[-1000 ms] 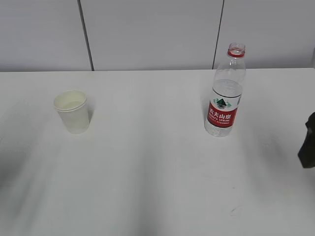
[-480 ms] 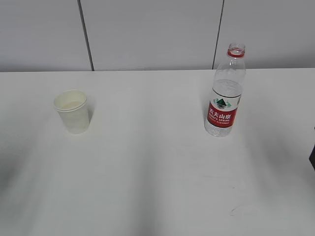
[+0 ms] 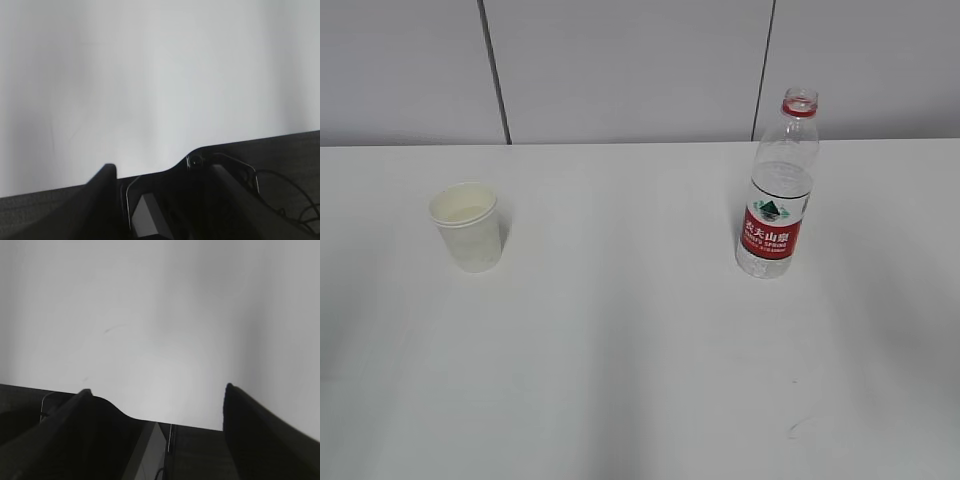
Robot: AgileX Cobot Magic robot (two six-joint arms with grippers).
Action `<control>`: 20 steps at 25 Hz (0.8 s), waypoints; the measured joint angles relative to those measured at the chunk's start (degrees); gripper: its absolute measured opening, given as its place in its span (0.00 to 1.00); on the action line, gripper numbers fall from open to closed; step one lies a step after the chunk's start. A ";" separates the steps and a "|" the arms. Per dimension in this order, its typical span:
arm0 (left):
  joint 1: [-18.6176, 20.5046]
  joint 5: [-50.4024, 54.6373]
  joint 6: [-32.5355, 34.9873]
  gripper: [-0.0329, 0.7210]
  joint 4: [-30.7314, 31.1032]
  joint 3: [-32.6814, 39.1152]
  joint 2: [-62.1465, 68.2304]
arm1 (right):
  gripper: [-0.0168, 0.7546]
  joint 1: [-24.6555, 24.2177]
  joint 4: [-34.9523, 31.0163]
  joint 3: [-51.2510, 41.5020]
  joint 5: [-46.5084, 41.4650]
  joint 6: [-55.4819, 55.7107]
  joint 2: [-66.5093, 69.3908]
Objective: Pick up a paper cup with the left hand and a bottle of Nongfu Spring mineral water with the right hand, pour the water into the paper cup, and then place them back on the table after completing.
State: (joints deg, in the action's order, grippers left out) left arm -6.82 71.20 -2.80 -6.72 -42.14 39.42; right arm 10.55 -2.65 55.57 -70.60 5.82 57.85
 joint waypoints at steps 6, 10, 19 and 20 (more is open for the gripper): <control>0.00 0.91 0.48 0.53 2.29 0.10 -12.87 | 0.78 0.00 0.00 0.00 -0.73 -0.96 -12.38; 0.00 1.37 0.60 0.53 3.84 0.10 -19.88 | 0.78 0.00 0.34 -0.56 -1.08 -1.93 -21.32; 0.00 1.91 0.66 0.53 4.00 0.10 -31.32 | 0.78 0.00 0.43 -10.74 -1.89 -2.24 -40.15; 0.00 2.02 0.66 0.53 4.00 0.10 -32.30 | 0.78 0.00 0.43 -11.97 -2.00 -2.24 -41.91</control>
State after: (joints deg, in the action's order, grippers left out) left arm -6.82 73.21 -2.14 -2.72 -42.04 7.12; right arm 10.55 -2.22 43.60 -72.60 3.57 15.94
